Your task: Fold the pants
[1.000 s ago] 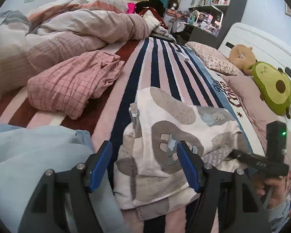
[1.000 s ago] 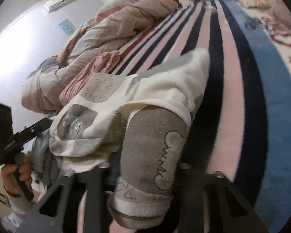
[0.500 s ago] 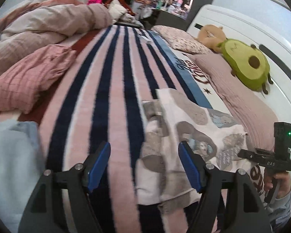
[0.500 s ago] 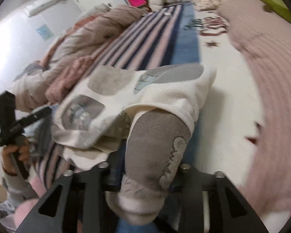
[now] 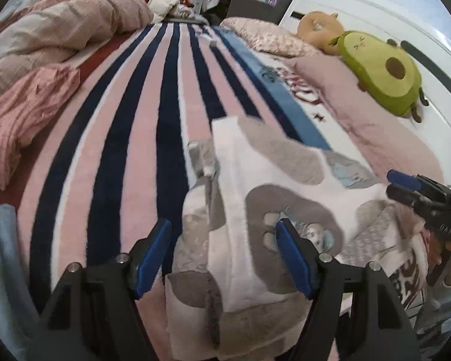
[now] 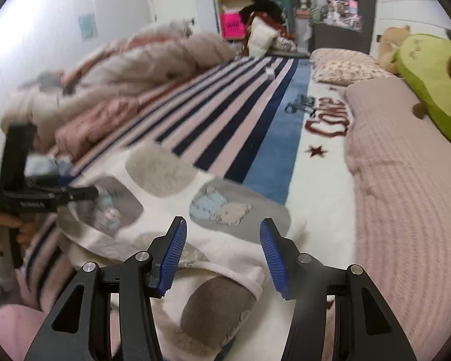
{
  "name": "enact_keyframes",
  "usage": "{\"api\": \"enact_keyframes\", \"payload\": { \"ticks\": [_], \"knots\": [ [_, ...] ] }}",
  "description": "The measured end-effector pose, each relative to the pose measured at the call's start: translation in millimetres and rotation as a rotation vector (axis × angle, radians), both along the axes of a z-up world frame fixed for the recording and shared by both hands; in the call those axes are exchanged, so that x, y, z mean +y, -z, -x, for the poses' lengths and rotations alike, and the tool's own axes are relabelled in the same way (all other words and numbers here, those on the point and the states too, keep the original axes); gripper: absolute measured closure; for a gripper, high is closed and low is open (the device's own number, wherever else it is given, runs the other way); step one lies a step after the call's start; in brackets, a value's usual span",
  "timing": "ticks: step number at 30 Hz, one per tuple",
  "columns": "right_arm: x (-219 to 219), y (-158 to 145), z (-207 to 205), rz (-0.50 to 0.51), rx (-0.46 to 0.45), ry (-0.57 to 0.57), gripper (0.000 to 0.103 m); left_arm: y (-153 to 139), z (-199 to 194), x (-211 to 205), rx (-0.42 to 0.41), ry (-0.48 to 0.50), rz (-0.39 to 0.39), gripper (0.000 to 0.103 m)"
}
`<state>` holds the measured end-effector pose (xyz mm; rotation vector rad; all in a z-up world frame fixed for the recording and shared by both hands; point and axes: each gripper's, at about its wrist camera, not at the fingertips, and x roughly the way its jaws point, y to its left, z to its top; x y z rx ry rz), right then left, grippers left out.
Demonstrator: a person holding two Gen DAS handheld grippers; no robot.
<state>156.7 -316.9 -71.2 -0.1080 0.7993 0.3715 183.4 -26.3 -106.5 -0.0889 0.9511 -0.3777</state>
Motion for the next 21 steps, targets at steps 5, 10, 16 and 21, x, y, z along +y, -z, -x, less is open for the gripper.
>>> {"api": "enact_keyframes", "payload": {
  "ticks": [5, 10, 16, 21],
  "knots": [
    [9, 34, 15, 0.094, 0.032, 0.006, 0.047, 13, 4, 10, 0.03, -0.008, 0.002, 0.029],
    [-9, 44, 41, -0.001, 0.065, 0.058, 0.044, 13, 11, 17, 0.045, -0.003, 0.004, 0.028],
    [-19, 34, 53, -0.07, 0.077, 0.069, 0.042, -2, 8, 23, 0.029, -0.004, 0.058, 0.029],
    [-33, 24, 42, -0.222, 0.105, 0.085, 0.037, -1, -7, 21, 0.05, 0.004, 0.11, 0.029]
  ]
}}
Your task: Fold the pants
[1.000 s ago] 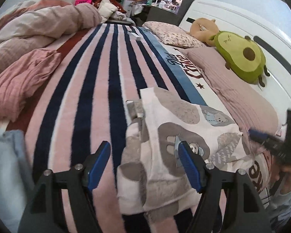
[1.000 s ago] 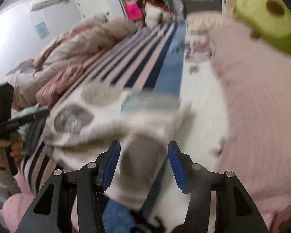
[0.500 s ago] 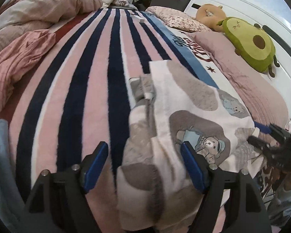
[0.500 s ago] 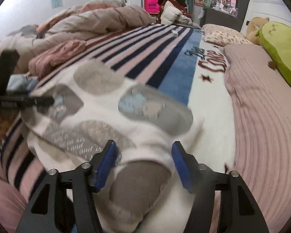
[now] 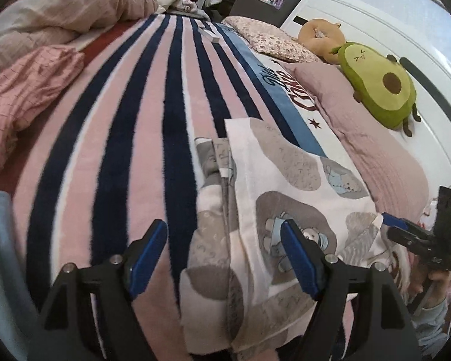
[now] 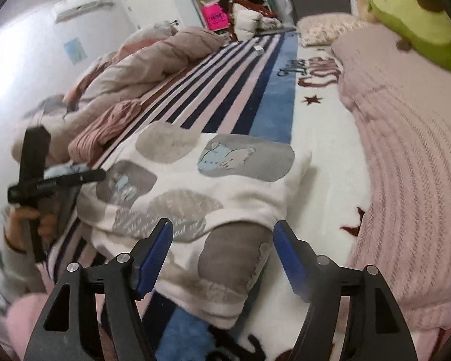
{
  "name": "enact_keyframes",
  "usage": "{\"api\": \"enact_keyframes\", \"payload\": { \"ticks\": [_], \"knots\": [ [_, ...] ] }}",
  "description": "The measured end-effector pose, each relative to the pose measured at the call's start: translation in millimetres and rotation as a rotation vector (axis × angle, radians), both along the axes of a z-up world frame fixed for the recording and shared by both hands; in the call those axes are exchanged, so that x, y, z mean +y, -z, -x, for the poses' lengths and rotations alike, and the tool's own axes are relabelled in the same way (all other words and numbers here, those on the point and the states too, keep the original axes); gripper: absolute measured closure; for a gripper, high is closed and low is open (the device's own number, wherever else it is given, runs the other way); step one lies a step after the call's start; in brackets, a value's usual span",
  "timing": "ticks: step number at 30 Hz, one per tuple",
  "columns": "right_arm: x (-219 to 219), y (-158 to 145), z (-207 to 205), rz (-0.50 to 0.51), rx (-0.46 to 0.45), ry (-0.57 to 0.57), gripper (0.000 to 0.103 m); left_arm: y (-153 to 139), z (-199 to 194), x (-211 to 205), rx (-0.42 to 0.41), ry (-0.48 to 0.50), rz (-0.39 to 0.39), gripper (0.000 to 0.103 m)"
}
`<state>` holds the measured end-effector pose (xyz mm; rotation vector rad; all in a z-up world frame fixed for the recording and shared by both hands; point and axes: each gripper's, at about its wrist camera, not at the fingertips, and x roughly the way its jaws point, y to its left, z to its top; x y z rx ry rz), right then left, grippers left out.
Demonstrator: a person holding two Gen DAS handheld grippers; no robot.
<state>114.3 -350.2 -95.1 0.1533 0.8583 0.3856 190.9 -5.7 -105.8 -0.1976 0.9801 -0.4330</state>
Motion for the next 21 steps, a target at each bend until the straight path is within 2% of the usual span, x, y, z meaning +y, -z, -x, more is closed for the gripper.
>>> {"api": "enact_keyframes", "payload": {
  "ticks": [4, 7, 9, 11, 12, 13, 14, 15, 16, 18, 21],
  "knots": [
    [1, 15, -14, 0.023, 0.052, 0.019, 0.037, 16, -11, -3, 0.043, 0.008, -0.01, 0.029],
    [1, 31, -21, -0.045, 0.102, -0.013, 0.037, 28, -16, -1, 0.079, 0.019, 0.057, 0.029],
    [1, 38, -24, -0.076, 0.106, -0.024, 0.036, 31, -17, -2, 0.073, 0.025, 0.069, 0.029],
    [1, 44, -28, -0.116, 0.106, -0.027, 0.035, 32, -17, -5, 0.07, 0.04, 0.078, 0.041],
    [1, 45, -28, -0.129, 0.104, -0.029, 0.038, 33, -17, -7, 0.081, 0.056, 0.105, 0.057],
    [2, 46, -29, -0.139, 0.1, -0.038, 0.043, 35, -18, -9, 0.099, 0.068, 0.134, 0.064],
    [4, 46, -29, -0.146, 0.098, -0.05, 0.048, 36, -19, -11, 0.11, 0.07, 0.144, 0.065],
    [7, 47, -29, -0.159, 0.101, -0.064, 0.057, 36, -18, -14, 0.101, 0.075, 0.135, 0.067],
    [10, 48, -30, -0.184, 0.109, -0.081, 0.062, 36, -18, -15, 0.098, 0.081, 0.136, 0.071],
    [12, 49, -30, -0.21, 0.105, -0.083, 0.067, 35, -16, -16, 0.099, 0.074, 0.153, 0.076],
    [17, 45, -27, -0.187, 0.074, -0.088, 0.074, 28, -11, -18, 0.065, 0.085, 0.138, 0.081]
  ]
}}
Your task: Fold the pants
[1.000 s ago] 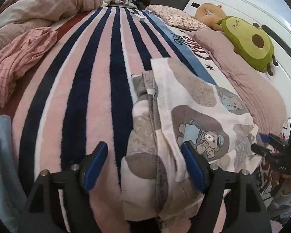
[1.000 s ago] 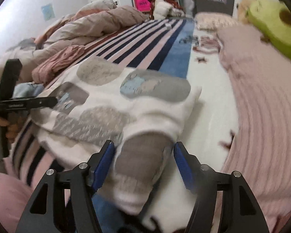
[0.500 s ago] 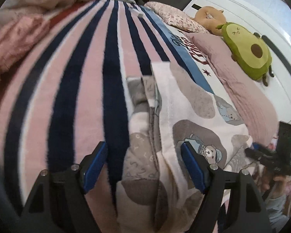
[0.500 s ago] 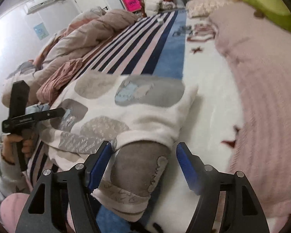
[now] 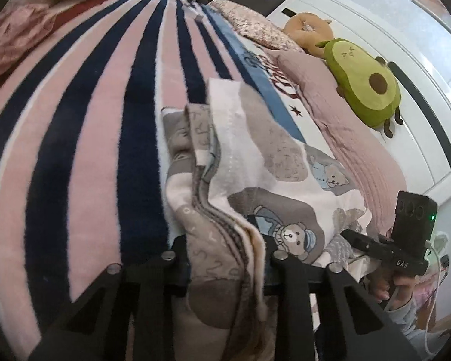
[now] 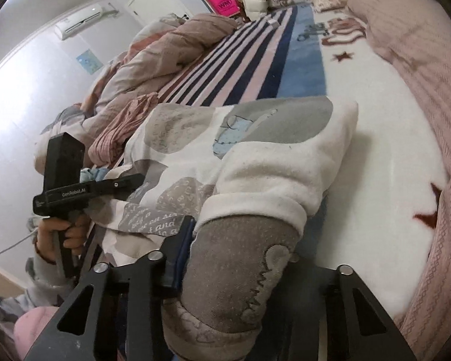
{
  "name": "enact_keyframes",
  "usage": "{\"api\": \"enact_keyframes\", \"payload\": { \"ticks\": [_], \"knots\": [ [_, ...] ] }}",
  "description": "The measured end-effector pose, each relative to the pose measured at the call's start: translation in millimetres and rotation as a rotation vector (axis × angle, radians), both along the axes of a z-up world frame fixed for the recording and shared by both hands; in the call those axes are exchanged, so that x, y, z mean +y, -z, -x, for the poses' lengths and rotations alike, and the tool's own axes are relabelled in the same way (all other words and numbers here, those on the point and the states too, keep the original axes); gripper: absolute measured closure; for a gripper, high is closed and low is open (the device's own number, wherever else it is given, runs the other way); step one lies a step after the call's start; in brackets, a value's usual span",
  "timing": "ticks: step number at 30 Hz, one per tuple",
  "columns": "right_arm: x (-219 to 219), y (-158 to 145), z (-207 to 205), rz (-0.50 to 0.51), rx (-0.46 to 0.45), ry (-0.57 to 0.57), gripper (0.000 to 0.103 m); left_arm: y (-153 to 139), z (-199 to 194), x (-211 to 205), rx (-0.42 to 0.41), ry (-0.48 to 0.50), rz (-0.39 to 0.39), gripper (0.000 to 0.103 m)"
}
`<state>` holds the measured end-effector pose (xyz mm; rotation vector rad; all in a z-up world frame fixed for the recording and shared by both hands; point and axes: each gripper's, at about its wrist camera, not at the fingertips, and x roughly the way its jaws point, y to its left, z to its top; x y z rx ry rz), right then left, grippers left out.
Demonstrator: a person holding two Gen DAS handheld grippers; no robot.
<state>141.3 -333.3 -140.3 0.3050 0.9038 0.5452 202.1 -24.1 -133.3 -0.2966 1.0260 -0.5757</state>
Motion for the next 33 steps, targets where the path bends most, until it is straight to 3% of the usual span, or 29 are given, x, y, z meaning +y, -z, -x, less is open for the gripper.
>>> {"api": "enact_keyframes", "payload": {
  "ticks": [6, 10, 17, 28, 33],
  "knots": [
    [6, -19, 6, 0.023, -0.054, 0.002, 0.079, -34, 14, 4, -0.082, 0.0, 0.039, 0.085],
    [19, -43, 10, 0.027, -0.095, -0.035, 0.08, -67, 32, 13, -0.168, -0.007, 0.007, 0.085],
    [68, -83, 19, 0.018, -0.185, -0.124, 0.08, -120, 71, 72, -0.273, -0.092, 0.004, 0.085],
    [214, -148, 9, 0.015, -0.29, -0.389, 0.08, -188, 148, 203, -0.419, -0.323, -0.119, 0.085],
    [289, -153, 11, 0.016, -0.299, -0.507, 0.08, -200, 182, 267, -0.445, -0.435, -0.166, 0.085]
  ]
}}
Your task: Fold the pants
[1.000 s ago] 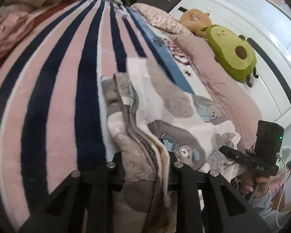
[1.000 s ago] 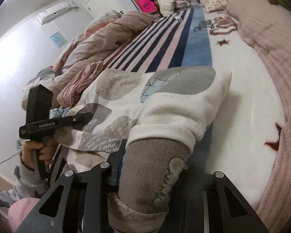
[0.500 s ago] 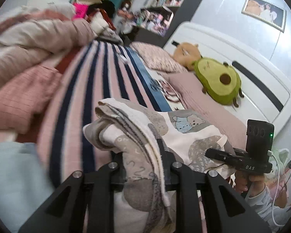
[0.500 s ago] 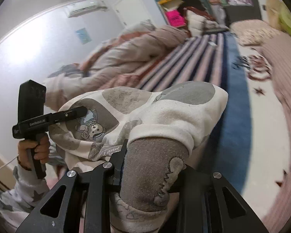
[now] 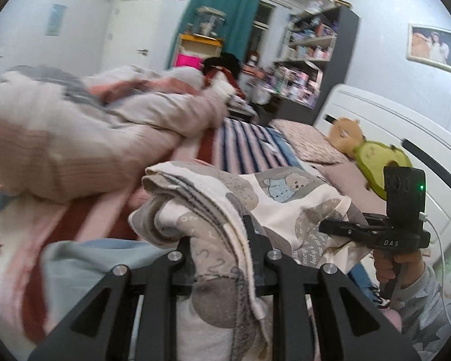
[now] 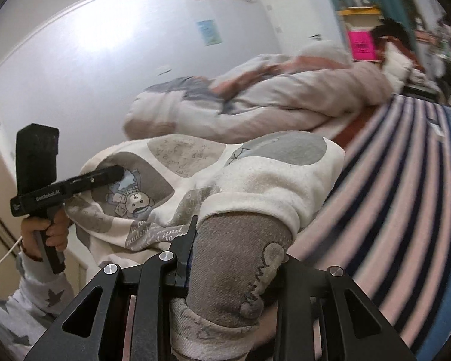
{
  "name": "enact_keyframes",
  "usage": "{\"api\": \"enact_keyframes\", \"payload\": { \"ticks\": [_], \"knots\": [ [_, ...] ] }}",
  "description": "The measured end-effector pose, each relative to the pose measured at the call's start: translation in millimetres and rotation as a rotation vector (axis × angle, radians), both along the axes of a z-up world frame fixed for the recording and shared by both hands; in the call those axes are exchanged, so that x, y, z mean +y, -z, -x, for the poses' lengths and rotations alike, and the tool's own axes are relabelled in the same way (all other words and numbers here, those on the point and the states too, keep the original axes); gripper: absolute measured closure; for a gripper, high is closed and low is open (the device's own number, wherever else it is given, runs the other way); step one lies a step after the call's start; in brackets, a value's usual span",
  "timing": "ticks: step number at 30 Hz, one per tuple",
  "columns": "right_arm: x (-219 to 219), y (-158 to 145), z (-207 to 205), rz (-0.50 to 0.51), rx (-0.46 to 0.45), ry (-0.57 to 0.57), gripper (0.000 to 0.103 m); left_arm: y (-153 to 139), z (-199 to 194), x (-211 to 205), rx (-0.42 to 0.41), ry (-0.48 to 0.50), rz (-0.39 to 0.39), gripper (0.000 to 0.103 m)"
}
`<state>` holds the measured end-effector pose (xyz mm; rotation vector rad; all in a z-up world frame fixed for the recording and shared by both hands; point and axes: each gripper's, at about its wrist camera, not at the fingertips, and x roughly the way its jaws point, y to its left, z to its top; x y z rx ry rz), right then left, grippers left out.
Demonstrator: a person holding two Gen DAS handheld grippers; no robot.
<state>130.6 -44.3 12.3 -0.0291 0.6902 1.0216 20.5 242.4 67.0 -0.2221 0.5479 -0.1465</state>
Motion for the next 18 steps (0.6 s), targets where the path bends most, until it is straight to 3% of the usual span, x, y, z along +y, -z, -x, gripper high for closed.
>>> {"api": "enact_keyframes", "payload": {
  "ticks": [5, 10, 18],
  "knots": [
    [64, 8, 2, 0.025, 0.015, -0.087, 0.08, 11, 22, 46, 0.001, -0.086, -0.005, 0.085],
    [107, 29, 5, 0.074, 0.039, -0.14, 0.08, 39, 31, 87, 0.032, -0.136, 0.04, 0.085],
    [129, 77, -1, 0.194, 0.105, -0.136, 0.079, 88, 27, 112, 0.108, -0.147, 0.103, 0.085]
  ]
}}
